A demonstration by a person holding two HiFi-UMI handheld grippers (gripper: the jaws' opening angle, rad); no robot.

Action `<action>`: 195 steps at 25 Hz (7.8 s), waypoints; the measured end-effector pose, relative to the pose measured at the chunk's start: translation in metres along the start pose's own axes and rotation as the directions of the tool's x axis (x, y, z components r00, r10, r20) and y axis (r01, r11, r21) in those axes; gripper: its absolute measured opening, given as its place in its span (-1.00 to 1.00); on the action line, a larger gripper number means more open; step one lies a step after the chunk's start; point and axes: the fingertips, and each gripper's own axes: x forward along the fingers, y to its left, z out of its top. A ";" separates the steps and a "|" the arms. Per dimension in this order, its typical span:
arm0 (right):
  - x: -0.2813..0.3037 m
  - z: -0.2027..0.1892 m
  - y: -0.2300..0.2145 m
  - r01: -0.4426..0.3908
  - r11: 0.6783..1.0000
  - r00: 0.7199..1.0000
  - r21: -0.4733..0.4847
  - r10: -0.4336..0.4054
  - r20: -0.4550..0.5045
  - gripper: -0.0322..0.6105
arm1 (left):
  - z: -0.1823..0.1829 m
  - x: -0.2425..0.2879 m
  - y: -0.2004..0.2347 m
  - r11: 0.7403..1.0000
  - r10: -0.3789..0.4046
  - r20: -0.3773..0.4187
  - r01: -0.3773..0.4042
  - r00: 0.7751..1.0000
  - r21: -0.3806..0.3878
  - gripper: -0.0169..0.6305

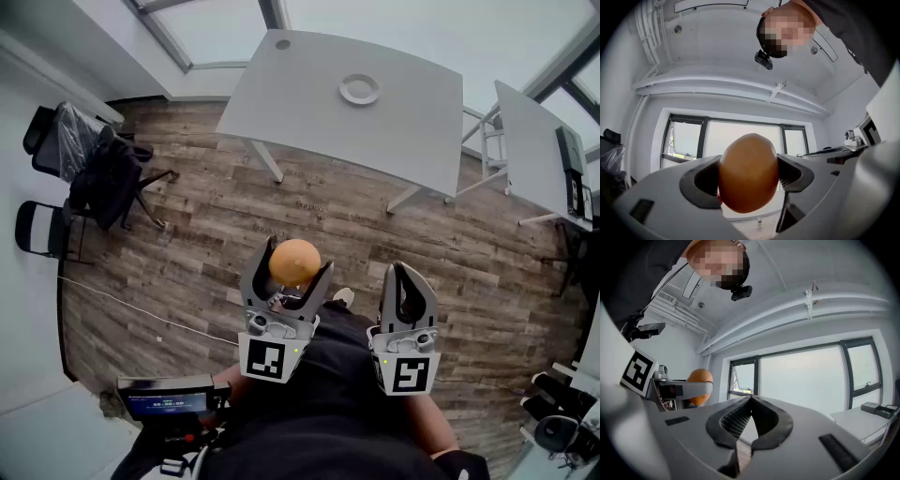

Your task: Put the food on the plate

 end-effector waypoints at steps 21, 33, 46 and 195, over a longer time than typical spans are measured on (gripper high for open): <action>-0.012 -0.014 -0.015 -0.031 0.998 0.999 0.057 0.033 -0.040 -0.88 | -0.016 -0.005 -0.001 0.997 0.069 -0.037 -0.070 0.997 -0.032 0.09; -0.030 -0.026 -0.043 -0.016 0.997 0.999 0.081 0.019 -0.043 -0.88 | -0.017 0.009 -0.011 0.995 0.100 -0.059 -0.100 0.993 0.010 0.09; 0.013 -0.045 -0.096 0.116 0.992 0.987 0.055 -0.108 -0.121 -0.88 | -0.048 0.099 -0.002 0.999 -0.007 -0.093 0.002 0.996 -0.053 0.09; 0.400 -0.026 -0.200 0.022 1.000 0.994 -0.022 -0.025 -0.107 -0.88 | -0.358 0.501 0.150 0.969 -0.202 -0.575 0.248 0.793 0.002 0.09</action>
